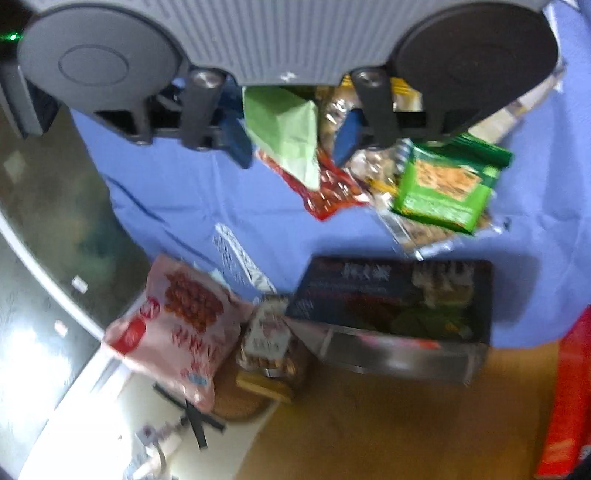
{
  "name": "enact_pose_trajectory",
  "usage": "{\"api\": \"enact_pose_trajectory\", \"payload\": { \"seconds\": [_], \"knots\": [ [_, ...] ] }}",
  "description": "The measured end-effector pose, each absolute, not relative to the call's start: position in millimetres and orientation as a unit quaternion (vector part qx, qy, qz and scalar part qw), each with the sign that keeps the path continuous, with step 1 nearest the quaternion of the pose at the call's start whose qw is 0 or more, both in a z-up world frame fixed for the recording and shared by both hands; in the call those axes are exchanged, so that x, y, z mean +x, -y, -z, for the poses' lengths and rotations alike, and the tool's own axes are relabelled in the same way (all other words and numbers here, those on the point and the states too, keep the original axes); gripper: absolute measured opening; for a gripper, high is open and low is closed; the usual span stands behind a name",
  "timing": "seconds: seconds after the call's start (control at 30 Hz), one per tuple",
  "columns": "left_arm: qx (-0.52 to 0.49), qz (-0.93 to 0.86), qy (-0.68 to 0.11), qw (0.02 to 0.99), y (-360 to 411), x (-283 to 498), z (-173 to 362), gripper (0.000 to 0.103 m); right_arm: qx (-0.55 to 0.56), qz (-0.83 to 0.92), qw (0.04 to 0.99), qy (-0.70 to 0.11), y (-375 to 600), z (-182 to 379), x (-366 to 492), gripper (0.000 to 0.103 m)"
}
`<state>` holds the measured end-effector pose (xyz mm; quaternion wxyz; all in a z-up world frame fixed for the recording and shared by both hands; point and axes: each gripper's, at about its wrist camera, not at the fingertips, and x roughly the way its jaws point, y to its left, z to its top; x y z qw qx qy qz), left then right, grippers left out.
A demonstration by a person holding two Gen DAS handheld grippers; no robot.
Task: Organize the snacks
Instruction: 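Grasp the light green packet with the left gripper, then lower the light green packet into the tin and open the left gripper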
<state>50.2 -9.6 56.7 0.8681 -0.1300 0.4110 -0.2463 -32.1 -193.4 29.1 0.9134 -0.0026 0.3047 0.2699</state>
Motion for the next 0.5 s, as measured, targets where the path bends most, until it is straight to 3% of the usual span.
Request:
{"api": "enact_pose_trajectory", "payload": {
  "seconds": [0.03,0.27,0.5],
  "knots": [
    [-0.126,0.247,-0.417,0.865,13,50,-52,0.023,-0.004,-0.27,0.914,-0.303,191,-28,-31,0.045],
    [-0.141,0.241,-0.392,0.877,-6,48,-66,0.02,-0.003,-0.267,0.922,-0.279,185,-32,-26,0.029],
    [-0.165,0.239,-0.346,0.892,-29,68,-101,0.02,-0.013,-0.263,0.939,-0.223,161,-61,-5,0.027]
  ]
}}
